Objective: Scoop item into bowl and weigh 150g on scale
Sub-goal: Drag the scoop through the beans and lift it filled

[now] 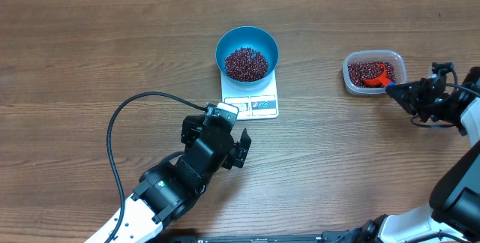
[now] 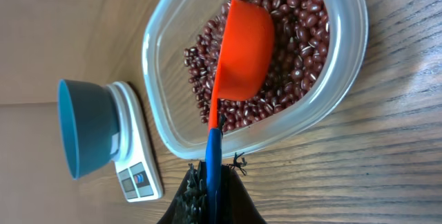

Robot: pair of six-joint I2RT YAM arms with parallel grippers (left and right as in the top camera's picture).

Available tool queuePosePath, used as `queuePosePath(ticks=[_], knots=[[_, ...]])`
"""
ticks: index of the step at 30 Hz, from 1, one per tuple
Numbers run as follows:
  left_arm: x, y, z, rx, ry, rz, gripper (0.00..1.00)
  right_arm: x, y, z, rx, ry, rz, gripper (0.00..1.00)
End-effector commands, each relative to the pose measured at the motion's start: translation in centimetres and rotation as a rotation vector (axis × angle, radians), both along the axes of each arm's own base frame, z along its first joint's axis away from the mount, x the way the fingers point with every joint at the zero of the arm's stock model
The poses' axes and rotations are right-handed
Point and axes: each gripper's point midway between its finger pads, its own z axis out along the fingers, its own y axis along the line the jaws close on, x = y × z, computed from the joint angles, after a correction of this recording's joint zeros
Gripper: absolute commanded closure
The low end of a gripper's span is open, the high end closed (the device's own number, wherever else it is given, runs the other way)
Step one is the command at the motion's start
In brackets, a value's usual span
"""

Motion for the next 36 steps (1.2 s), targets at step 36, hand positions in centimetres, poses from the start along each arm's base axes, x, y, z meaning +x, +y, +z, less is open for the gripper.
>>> queuePosePath(ticks=[36], knots=[[-0.2, -0.1, -0.1, -0.011, 0.005, 0.001, 0.01, -0.2, 1.3, 3.9, 0.242, -0.180, 0.055, 0.96]])
